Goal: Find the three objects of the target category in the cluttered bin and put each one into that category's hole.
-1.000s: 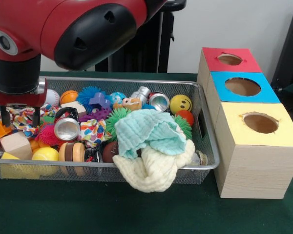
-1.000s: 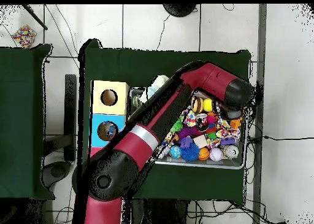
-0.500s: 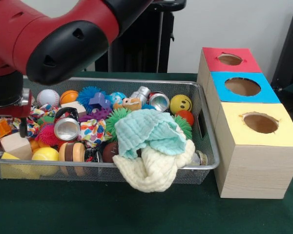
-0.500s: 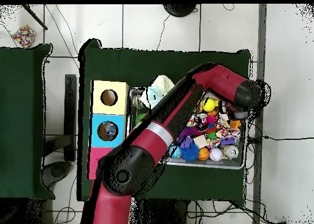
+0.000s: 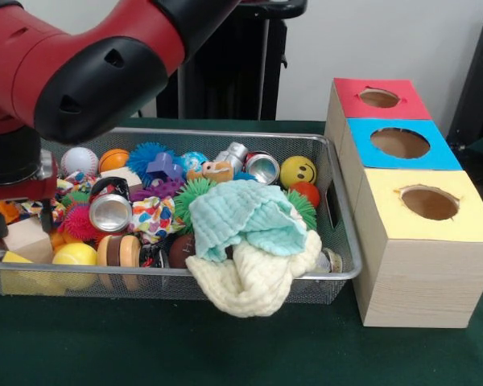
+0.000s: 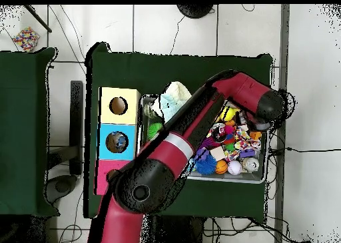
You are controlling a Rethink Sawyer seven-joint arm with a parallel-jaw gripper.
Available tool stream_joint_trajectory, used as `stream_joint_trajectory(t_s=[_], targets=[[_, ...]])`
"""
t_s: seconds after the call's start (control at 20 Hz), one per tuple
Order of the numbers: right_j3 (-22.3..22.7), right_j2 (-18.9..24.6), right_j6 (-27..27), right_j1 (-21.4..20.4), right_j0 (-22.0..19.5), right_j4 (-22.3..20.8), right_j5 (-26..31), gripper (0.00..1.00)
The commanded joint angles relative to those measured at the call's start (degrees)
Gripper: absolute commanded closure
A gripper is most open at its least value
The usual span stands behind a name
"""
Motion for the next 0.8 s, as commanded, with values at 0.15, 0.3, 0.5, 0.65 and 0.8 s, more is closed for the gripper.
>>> stream_joint_trajectory(t_s=[0.15,0.3,0.5,0.65,0.8], targets=[[-4.6,6.7,-15.3,-0.3,1.0,0.7,-4.5,0.0],[-5.6,4.4,-14.1,0.9,0.3,-1.3,-3.1,0.0],[-5.9,2.2,-13.6,1.9,-0.5,-3.5,-1.7,0.0],[-7.3,0.4,-11.8,3.2,-1.2,-5.8,-0.6,0.0],[-9.3,-0.8,-9.2,4.0,-2.1,-7.2,0.1,0.0]])
